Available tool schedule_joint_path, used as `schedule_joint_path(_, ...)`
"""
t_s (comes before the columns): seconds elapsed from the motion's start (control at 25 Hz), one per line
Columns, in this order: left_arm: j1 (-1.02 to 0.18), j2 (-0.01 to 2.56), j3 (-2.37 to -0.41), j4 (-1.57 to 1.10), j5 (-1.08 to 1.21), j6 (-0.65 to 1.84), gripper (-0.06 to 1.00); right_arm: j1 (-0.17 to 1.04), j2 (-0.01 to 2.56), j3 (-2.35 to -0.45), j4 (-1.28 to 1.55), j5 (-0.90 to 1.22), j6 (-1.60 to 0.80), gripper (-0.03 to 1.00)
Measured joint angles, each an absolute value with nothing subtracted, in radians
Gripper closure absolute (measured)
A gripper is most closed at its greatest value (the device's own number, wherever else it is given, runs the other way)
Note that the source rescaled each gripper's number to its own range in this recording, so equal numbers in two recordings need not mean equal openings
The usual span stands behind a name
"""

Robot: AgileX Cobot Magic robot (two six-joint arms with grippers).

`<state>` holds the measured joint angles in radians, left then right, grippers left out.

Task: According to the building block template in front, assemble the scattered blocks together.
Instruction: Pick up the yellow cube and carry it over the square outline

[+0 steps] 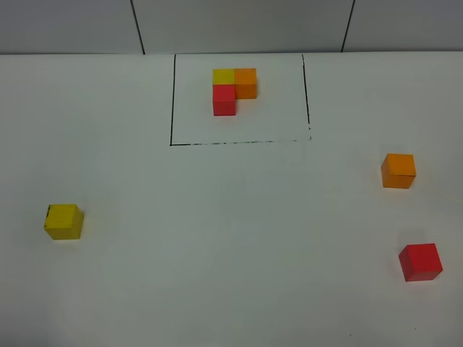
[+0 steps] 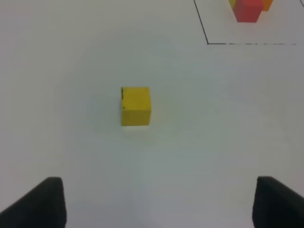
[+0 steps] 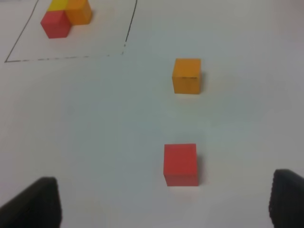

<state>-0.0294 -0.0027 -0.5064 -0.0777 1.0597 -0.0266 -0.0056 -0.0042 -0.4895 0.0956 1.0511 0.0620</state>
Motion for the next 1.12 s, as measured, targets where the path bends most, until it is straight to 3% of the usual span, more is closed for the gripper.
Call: schedule_joint_path(1.12,-0.029,-0.003,-0.506,-0.078,1.060,-0.027,0.27,-0.006,-0.004,-0.490,0.097,1.051,0.062,0.18)
